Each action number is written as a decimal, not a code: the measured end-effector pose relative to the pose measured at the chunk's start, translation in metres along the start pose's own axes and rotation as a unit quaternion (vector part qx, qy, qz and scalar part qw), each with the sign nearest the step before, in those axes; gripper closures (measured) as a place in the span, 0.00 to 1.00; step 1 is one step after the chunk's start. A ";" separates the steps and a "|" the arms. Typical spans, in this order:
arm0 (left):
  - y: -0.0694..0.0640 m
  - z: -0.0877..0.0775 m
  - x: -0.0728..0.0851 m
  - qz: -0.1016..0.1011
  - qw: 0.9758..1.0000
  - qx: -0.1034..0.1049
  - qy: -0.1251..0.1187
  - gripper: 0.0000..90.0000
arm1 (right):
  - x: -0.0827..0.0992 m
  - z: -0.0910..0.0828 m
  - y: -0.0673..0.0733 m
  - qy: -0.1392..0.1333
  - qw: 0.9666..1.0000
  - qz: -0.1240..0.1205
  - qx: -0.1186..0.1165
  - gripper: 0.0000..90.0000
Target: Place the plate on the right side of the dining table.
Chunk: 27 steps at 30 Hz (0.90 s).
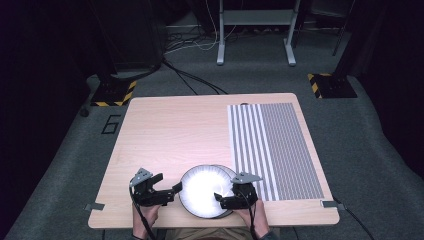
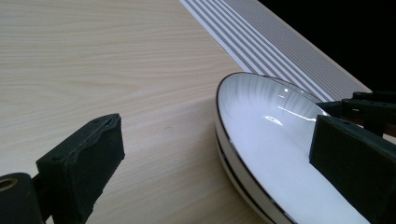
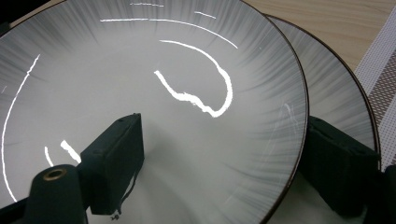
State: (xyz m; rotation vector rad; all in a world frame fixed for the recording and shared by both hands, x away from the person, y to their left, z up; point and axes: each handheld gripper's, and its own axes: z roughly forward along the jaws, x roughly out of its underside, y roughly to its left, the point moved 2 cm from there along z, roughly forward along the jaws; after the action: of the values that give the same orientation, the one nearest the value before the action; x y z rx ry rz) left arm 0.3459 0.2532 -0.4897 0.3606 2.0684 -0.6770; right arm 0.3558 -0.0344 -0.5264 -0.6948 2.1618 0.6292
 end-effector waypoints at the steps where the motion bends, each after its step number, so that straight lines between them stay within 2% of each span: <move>1: -0.003 0.003 0.000 0.004 1.000 0.003 0.006 0.03 | 0.000 0.000 0.000 -0.002 1.000 -0.001 0.001 0.20; 4: -0.010 0.012 0.003 0.015 1.000 0.011 0.025 0.07 | 0.001 0.000 0.001 -0.003 1.000 -0.003 0.004 0.20; 8: -0.013 0.018 0.006 0.015 0.999 0.015 0.037 0.11 | 0.001 0.000 0.001 -0.004 1.000 -0.003 0.005 0.19; 10: -0.015 0.022 0.008 0.016 0.999 0.020 0.045 0.17 | 0.001 0.000 0.001 -0.005 1.000 -0.004 0.006 0.19; 11: -0.016 0.023 0.009 0.017 0.999 0.021 0.047 0.26 | 0.002 0.000 0.001 -0.005 1.000 -0.005 0.006 0.20; 14: -0.019 0.026 0.012 0.021 0.998 0.023 0.052 0.39 | 0.002 -0.001 0.000 -0.007 1.000 0.000 0.007 0.25; 15: -0.020 0.027 0.012 0.022 0.998 0.022 0.053 0.39 | 0.002 -0.001 0.000 -0.007 1.000 0.000 0.007 0.25; 16: -0.021 0.029 0.014 0.022 0.998 0.021 0.055 0.46 | 0.002 -0.002 -0.002 -0.012 1.000 0.005 0.010 0.31; 19: -0.021 0.030 0.015 0.023 0.998 0.012 0.058 0.51 | 0.003 -0.003 -0.003 -0.015 1.000 0.007 0.016 0.35; 20: -0.020 0.032 0.017 0.019 0.998 0.008 0.060 0.57 | 0.003 -0.004 -0.005 -0.018 1.000 0.010 0.021 0.40; 22: -0.020 0.033 0.019 0.012 0.998 0.006 0.063 0.63 | 0.004 -0.005 -0.005 -0.019 0.999 0.016 0.025 0.44; 27: -0.019 0.032 0.020 0.006 0.998 0.003 0.057 0.69 | 0.005 -0.007 -0.009 -0.027 0.999 0.023 0.037 0.56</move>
State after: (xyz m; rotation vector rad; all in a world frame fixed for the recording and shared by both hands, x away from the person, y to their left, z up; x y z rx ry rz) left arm 0.3471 0.2190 -0.5145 0.4234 2.1707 -0.6693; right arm 0.3555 -0.0466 -0.5279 -0.5822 2.1445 0.5827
